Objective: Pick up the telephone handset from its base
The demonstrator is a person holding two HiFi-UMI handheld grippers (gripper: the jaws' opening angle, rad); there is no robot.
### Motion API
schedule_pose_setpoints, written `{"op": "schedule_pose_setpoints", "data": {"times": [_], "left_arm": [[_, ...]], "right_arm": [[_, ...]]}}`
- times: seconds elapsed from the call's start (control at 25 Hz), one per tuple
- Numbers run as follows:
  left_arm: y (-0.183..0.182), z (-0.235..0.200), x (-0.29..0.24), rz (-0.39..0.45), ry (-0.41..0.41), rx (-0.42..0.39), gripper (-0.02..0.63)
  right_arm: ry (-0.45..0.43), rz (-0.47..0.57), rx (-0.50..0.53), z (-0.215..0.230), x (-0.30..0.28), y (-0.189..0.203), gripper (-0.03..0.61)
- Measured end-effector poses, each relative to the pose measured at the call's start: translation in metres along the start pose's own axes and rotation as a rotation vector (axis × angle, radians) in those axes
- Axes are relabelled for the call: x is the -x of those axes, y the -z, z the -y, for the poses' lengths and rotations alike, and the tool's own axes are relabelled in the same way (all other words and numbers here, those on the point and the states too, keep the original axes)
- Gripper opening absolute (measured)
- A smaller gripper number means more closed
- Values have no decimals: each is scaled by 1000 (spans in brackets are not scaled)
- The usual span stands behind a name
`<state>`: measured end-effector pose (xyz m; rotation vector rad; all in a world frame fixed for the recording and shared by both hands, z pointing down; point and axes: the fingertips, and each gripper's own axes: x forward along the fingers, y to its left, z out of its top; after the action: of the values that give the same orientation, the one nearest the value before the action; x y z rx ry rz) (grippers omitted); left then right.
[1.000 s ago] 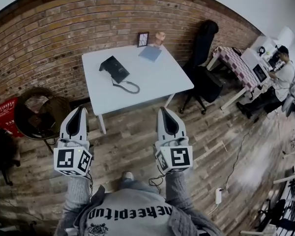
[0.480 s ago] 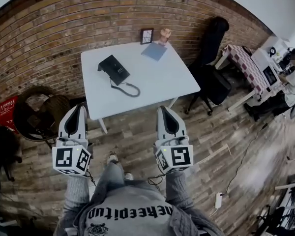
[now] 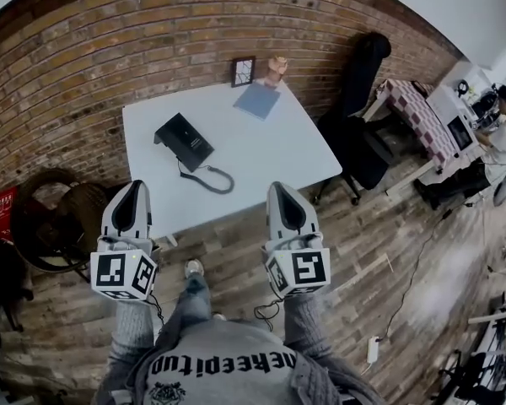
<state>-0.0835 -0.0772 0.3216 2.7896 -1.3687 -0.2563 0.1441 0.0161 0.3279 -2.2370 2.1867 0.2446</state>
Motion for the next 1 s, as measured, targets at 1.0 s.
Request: {"op": "schedule_pose_setpoints", "data": {"times": [1.0], "left_arm": [[7,-116,-182,1,23,15,14]], "right_arm": [[-42,10,-4,4,-227,18,5]]}}
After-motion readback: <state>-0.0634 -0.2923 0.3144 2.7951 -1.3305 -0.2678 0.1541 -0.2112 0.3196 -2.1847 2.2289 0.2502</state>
